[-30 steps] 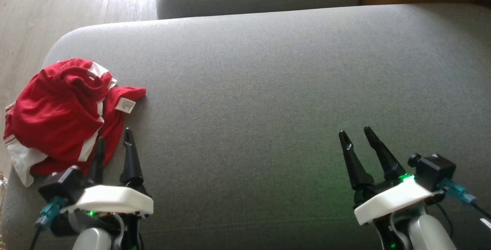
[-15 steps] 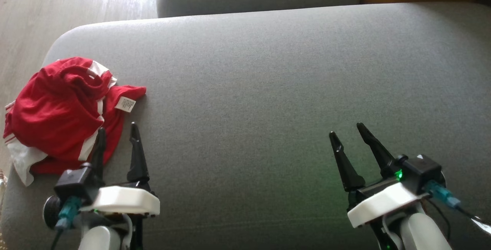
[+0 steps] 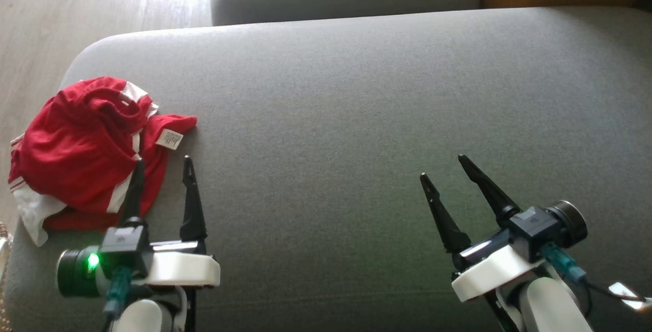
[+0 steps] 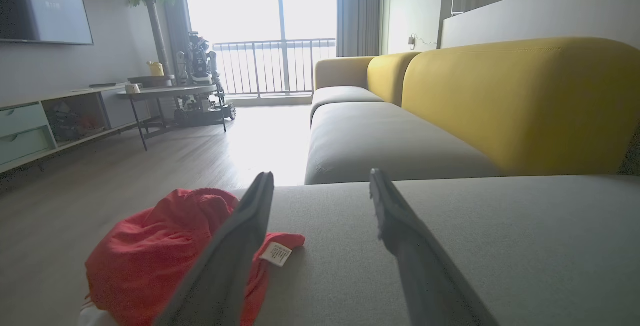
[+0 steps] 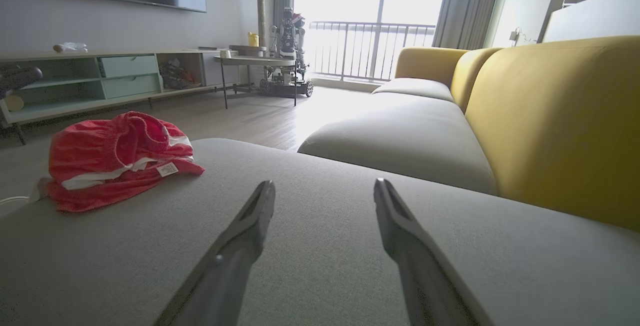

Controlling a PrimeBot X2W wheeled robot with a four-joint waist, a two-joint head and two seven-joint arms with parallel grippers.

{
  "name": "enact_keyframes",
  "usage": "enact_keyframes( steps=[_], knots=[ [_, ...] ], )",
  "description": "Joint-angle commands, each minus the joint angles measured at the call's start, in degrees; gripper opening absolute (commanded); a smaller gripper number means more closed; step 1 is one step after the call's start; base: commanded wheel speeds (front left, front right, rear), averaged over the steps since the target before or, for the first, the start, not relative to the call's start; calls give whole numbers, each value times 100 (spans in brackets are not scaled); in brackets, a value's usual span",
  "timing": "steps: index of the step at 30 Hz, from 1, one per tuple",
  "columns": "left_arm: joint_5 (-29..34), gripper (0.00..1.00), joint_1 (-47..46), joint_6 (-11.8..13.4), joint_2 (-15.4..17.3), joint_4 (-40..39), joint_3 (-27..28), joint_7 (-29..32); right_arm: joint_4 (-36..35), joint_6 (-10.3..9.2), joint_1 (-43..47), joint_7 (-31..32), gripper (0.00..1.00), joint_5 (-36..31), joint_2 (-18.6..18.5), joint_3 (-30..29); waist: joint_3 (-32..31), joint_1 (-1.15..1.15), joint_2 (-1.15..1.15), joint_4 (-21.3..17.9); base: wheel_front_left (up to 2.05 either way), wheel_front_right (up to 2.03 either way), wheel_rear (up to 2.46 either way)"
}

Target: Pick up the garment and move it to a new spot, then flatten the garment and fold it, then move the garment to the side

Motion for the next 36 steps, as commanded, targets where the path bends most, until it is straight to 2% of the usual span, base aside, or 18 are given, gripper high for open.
enact_keyframes(
  steps=[1, 13, 27, 36],
  knots=[
    [185, 100, -91, 39, 74, -268, 111, -91, -237, -1, -249, -100, 100, -188, -63, 153, -5, 0, 0, 29, 0, 0, 0],
    [166, 100, -44, 33, 52, -236, 101, -91, -243, -1, -154, -100, 100, -148, -63, 119, -77, 0, 0, 430, 0, 0, 0],
    [86, 100, 123, 30, 31, -187, 280, -91, -236, -1, 95, -100, 100, -71, -63, -79, -175, 0, 0, 1410, 0, 0, 0],
    [23, 100, 148, 46, -3, -268, 386, -91, -273, -1, 107, -100, 100, -137, -63, -110, -16, 0, 0, 1795, 0, 0, 0]
  ],
)
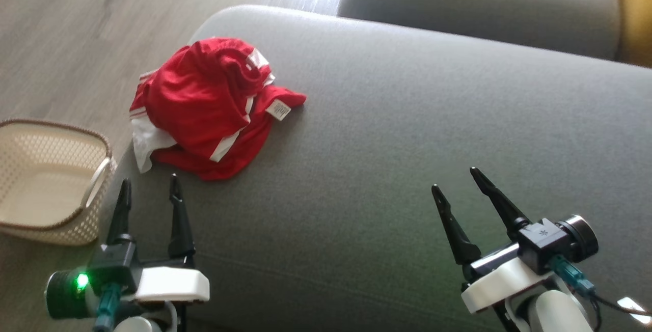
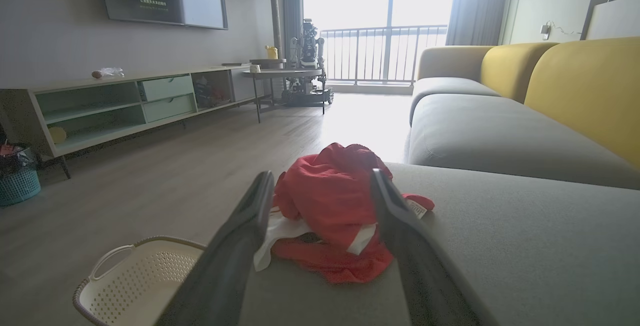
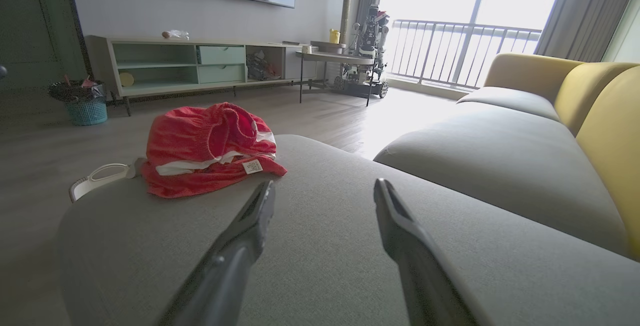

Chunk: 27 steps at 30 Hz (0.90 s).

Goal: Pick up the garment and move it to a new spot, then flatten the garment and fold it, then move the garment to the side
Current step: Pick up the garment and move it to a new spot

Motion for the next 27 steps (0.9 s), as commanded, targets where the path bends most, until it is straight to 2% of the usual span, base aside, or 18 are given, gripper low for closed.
enact_keyframes(
  steps=[1, 8, 15, 17, 19, 21, 27],
  knots=[
    [-58, 100, -222, 32, 2, -233, 188, -69, -222, -1, -191, -54, 100, -26, -60, 95, 95, 0, 0, 79, 0, 0, 0],
    [-201, 100, -566, -135, -7, -239, 412, -69, -340, -1, -206, -54, 100, -163, -60, 94, 353, 0, 0, 89, 0, 0, 0],
    [-500, 100, -1684, -653, 37, -89, 741, -69, -456, -1, -391, -54, 100, -412, -60, 64, 970, 0, 0, -41, 0, 0, 0],
    [-558, 100, -2085, -811, 96, 159, 810, -69, -470, -1, -431, -54, 100, -485, -60, 40, 1131, 0, 0, -85, 0, 0, 0],
    [-563, 100, -2715, -974, 308, 769, 901, -69, -499, -1, -474, -54, 100, -559, -60, 35, 1332, 0, 0, -162, 0, 0, 0],
    [-546, 100, -2948, -1014, 399, 986, 919, -69, -506, -1, -484, -54, 100, -580, -60, 32, 1392, 0, 0, -188, 0, 0, 0],
    [-595, 100, -4345, -1257, 863, 2363, 928, 155, -542, -1, -648, -54, 100, -578, -60, 62, 1788, 0, 0, -420, 0, 0, 0]
  ],
)
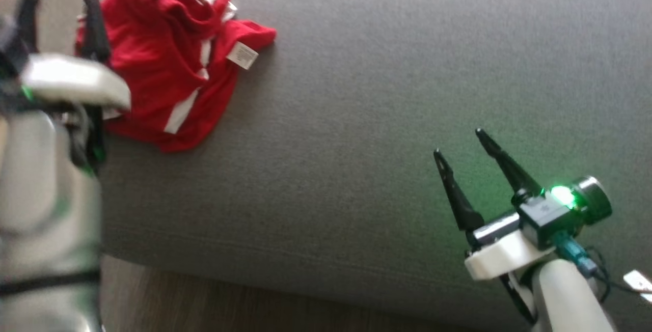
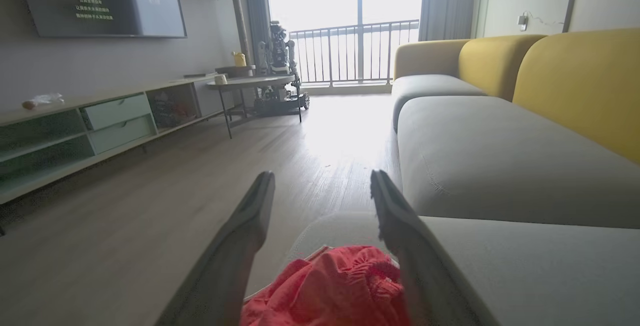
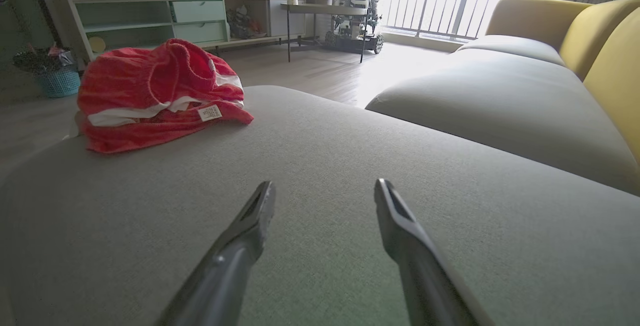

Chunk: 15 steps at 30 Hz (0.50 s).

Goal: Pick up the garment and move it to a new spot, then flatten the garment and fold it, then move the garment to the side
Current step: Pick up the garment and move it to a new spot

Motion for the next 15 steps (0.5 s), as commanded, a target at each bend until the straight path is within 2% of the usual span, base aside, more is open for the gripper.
enact_keyframes(
  steps=[1, 8, 15],
  knots=[
    [-29, 100, -326, -48, 271, -80, 146, 87, -204, -1, -198, -54, 100, 18, -48, 148, 173, -1, 0, -138, 0, 0, 0],
    [-178, 100, -1499, -209, 574, 1323, 17, 1133, -251, -1, -320, -54, 100, -55, -48, 97, 542, -1, 0, -280, 0, 0, 0],
    [-159, 100, -2120, -210, 760, 2625, -139, 2035, -300, -1, -436, -54, 100, -74, -48, 107, 787, -1, 0, -355, 0, 0, 0]
  ],
)
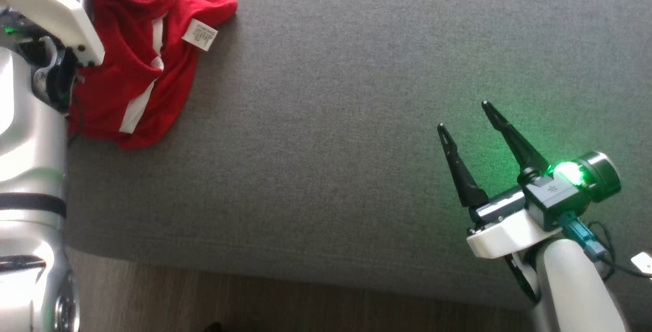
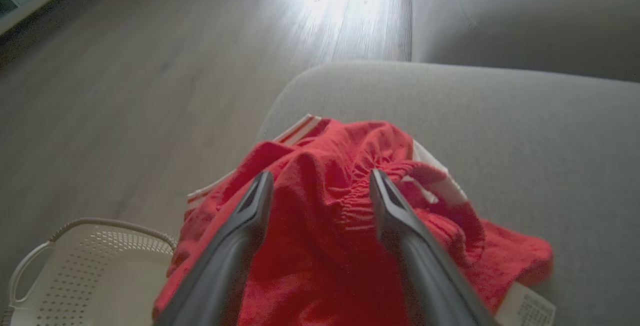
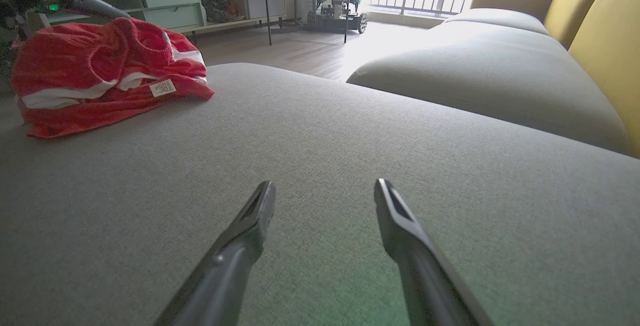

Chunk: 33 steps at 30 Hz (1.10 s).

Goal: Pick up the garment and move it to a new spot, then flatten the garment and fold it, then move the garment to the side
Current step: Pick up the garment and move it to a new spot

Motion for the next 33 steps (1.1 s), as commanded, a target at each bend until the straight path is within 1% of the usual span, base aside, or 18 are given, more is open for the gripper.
enact_keyframes(
  steps=[1, 3, 6, 9, 11, 12, 13, 18, 22, 23, 28, 33],
  knots=[
    [16, 100, -231, 11, 361, -78, 70, 72, -222, -1, -73, -54, 100, -15, -25, 146, 39, -1, 0, -23, 0, 0, 0],
    [17, 100, -325, -1, 359, 178, 16, 247, -229, -1, -102, -54, 100, -4, -25, 146, 80, -1, 0, -42, 0, 0, 0],
    [101, 100, -443, 26, 411, 433, -93, 270, -241, -1, -165, -54, 100, 9, -25, 154, 171, -1, 0, -75, 0, 0, 0],
    [76, 100, -525, 16, 391, 624, -124, 217, -263, -1, -223, -54, 100, 28, -25, 160, 254, -1, 0, -110, 0, 0, 0],
    [114, 100, -567, -3, 399, 677, -200, 55, -285, -1, -243, -54, 100, 36, -25, 141, 301, -1, 0, -114, 0, 0, 0],
    [148, 45, -574, -16, 402, 722, -260, 1, -294, -1, -248, -54, 100, 38, -25, 129, 318, -1, 0, -113, 0, 0, 0],
    [141, 0, -583, -36, 383, 752, -294, -75, -301, -1, -253, -54, 100, 39, -25, 119, 332, -1, 0, -110, 0, 0, 0],
    [122, 0, -656, -90, 370, 819, -436, -584, -258, -1, -289, -54, 100, 142, -25, 65, 292, -1, 0, -91, 0, 0, 0],
    [56, 0, -757, -88, 380, 794, -413, -1095, -234, -1, -308, -54, 100, 236, -25, 136, 119, -1, 0, -105, 0, 0, 0],
    [56, 0, -757, -88, 380, 794, -413, -1095, -234, -1, -308, -54, 100, 236, -25, 136, 119, -1, 0, -105, 0, 0, 0],
    [-50, 0, -896, -98, 365, 674, -386, -1612, -183, -1, -243, -54, 100, 356, -25, 225, -258, -1, 0, -169, 0, 0, 0],
    [-167, 0, -1062, -120, 214, 425, -482, -1770, -137, -1, -103, -54, 100, 468, -25, 262, -720, -1, 0, -271, 0, 0, 0]
  ],
)
